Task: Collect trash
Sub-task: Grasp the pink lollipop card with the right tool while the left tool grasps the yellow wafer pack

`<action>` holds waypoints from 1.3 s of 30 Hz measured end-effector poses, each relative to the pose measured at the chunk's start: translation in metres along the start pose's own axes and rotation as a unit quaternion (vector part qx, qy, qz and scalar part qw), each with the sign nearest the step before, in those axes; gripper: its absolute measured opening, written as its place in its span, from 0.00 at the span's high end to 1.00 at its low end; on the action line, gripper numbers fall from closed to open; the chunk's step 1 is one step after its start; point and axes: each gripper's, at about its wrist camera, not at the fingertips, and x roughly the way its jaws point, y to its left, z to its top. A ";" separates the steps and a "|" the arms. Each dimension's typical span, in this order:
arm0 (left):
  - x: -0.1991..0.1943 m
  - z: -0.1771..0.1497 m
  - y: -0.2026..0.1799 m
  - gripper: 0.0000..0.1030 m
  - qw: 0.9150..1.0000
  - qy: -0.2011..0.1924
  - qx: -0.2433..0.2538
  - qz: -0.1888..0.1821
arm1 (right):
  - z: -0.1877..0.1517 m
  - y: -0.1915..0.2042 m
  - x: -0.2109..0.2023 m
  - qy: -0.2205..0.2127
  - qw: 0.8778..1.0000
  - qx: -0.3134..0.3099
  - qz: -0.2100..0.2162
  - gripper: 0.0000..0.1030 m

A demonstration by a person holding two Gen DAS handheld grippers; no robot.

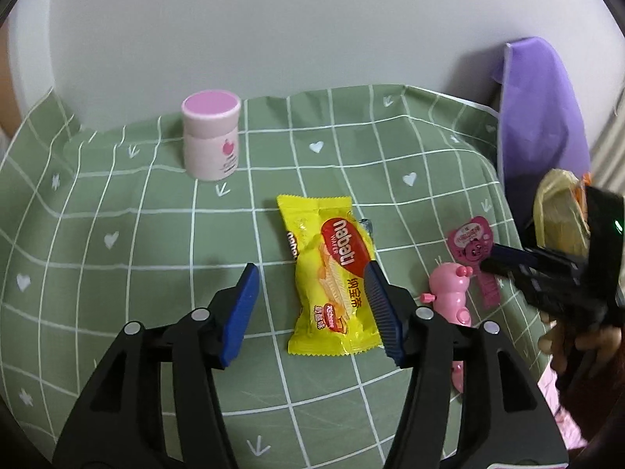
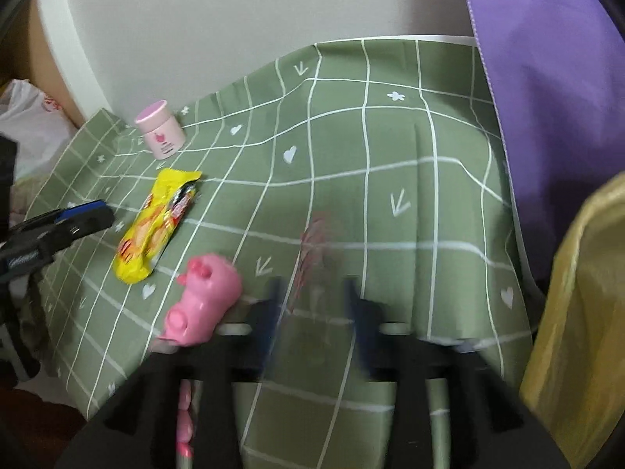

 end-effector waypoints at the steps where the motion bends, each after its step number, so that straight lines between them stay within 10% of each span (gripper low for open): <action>1: 0.003 -0.001 -0.001 0.46 1.000 0.004 -0.004 0.005 | -0.005 0.001 -0.004 -0.007 1.000 0.002 0.004 0.51; 19: 0.026 -0.012 0.000 0.41 0.998 0.023 -0.006 0.060 | -0.029 0.000 -0.009 -0.017 0.999 0.007 -0.027 0.51; 26: 0.011 -0.010 0.009 0.41 1.000 0.008 -0.010 0.019 | -0.015 -0.006 0.014 0.005 0.999 0.006 -0.031 0.82; 39: 0.023 -0.005 0.006 0.34 1.000 0.016 0.009 0.002 | -0.025 -0.004 -0.030 -0.029 0.998 0.029 -0.038 0.82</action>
